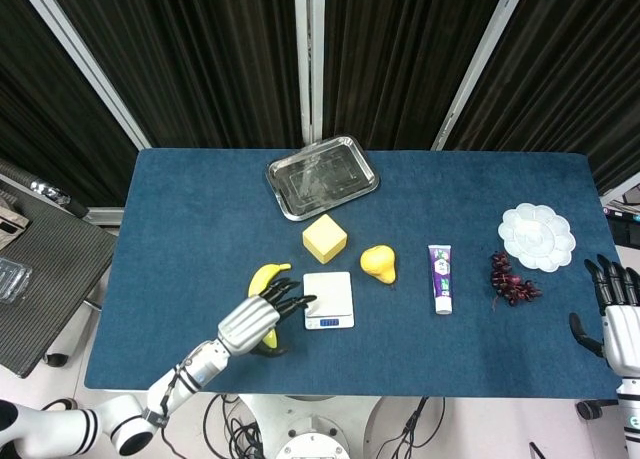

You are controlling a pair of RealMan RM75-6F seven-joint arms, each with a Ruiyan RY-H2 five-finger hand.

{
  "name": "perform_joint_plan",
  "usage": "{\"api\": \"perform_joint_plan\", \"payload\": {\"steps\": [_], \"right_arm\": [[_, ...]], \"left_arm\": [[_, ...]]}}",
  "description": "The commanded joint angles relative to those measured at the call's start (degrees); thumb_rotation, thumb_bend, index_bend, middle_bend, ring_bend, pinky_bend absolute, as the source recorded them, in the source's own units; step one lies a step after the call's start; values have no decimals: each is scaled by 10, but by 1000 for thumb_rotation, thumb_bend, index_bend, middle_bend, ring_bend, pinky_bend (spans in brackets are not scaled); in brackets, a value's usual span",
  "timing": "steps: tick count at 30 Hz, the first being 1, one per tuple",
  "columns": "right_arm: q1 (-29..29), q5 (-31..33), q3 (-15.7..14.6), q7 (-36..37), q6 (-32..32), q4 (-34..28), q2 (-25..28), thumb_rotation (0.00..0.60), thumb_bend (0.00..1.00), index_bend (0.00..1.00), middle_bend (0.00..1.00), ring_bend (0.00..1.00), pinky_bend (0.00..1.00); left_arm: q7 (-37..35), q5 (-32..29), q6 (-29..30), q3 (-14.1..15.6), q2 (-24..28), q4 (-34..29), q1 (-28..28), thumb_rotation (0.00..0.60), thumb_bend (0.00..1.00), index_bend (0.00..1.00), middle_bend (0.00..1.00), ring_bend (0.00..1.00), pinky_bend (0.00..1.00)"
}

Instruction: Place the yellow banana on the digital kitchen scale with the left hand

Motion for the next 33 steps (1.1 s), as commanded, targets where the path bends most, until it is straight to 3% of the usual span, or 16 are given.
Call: {"api": "perform_joint_plan", "payload": {"steps": [1, 6, 13, 19, 22, 27, 33], "right_arm": [[0, 0, 0, 0, 0, 0, 0, 600, 321, 0, 0, 0, 0], [1, 0, 0, -2, -2, 0, 0, 600, 321, 0, 0, 0, 0], [3, -1, -1, -5, -6, 1, -3, 600, 321, 0, 0, 0, 0], [1, 1, 0, -4, -3, 1, -2, 600, 321, 0, 0, 0, 0], [1, 1, 0, -4, -3, 1, -2, 600, 321, 0, 0, 0, 0], [4, 3, 0, -3, -9, 3, -4, 600, 322, 0, 0, 0, 0], [6, 2, 0, -4, -11, 3, -5, 600, 323, 0, 0, 0, 0]], "left_arm": [[-1, -17, -2, -9, 4, -3, 3, 600, 232, 85, 220, 0, 0], [37, -64, -7, -21, 2, -3, 16, 600, 206, 85, 172, 0, 0], [148, -161, -6, -58, -29, -8, 33, 600, 162, 85, 127, 0, 24], [236, -256, -20, -80, -47, -27, 36, 600, 141, 88, 126, 0, 98], [271, -294, -17, -88, -51, -42, 36, 599, 81, 91, 126, 17, 169], [309, -336, -2, -110, -63, -62, 31, 490, 5, 106, 161, 78, 261], [354, -379, 4, -127, -77, -83, 16, 465, 1, 110, 165, 94, 301]]}}
